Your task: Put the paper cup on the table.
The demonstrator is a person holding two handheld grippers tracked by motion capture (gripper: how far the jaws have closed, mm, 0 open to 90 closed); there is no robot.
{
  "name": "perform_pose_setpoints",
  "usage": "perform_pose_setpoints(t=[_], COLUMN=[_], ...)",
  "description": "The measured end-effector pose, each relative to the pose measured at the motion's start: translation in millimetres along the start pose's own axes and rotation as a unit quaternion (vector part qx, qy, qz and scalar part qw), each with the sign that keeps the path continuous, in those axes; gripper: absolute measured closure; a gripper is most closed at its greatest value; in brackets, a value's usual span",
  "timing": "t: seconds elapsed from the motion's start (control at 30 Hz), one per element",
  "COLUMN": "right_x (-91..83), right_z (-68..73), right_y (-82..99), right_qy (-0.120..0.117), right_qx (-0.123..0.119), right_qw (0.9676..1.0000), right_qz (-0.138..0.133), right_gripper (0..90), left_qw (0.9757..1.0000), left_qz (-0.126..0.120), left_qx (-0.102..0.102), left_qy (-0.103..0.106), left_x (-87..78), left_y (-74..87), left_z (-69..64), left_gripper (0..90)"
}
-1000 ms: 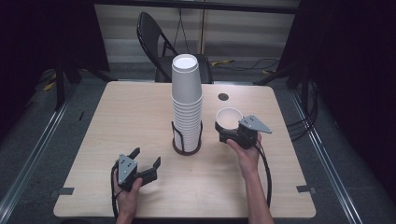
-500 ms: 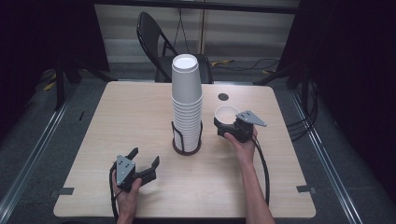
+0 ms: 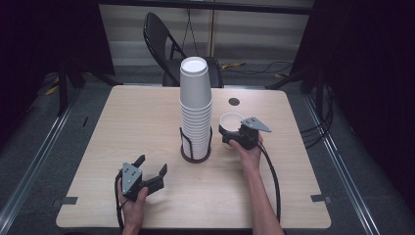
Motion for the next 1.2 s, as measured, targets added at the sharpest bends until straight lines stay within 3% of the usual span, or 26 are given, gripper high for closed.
perform_pose_setpoints(t=[0.3,0.4,0.47,0.73,1.2], right_x=[-5.8,-5.0,-3.6,-1.9,-5.7], right_z=[-1.3,-0.8,-1.2,-2.8,-10.5], right_y=[5.1,5.8,8.6,13.0,26.0], right_qy=[0.001,-0.002,0.007,0.013,0.03], right_qx=[-0.004,0.004,-0.006,-0.007,-0.003], right_qw=[1.0,0.9999,0.9997,0.9986,0.995], right_qz=[0.002,0.011,0.021,0.051,0.096], right_gripper=[8.9,8.9,10.0,11.9,13.4], left_qw=[1.0,1.0,1.0,1.0,1.0], left_qz=[-0.002,-0.001,-0.001,0.001,0.002], left_qx=[0.001,0.001,0.003,0.006,0.009], left_qy=[0.002,0.003,0.003,0.002,0.002], left_x=[0.0,0.2,0.1,-0.1,0.4], left_y=[0.0,-0.1,-0.1,-0.1,-0.1], left_z=[-0.7,-0.8,-0.9,-0.8,-1.6], left_gripper=[15.9,15.9,15.9,16.0,16.0])
Point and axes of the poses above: each handheld gripper's, and its own axes: x roughly forward along the jaws, y roughly out of its underside, z roughly to its left, the point moved 3 cm from there along x, roughly forward along the jaws, and after that the axes turned 6 degrees about x, right-handed, at the moved point
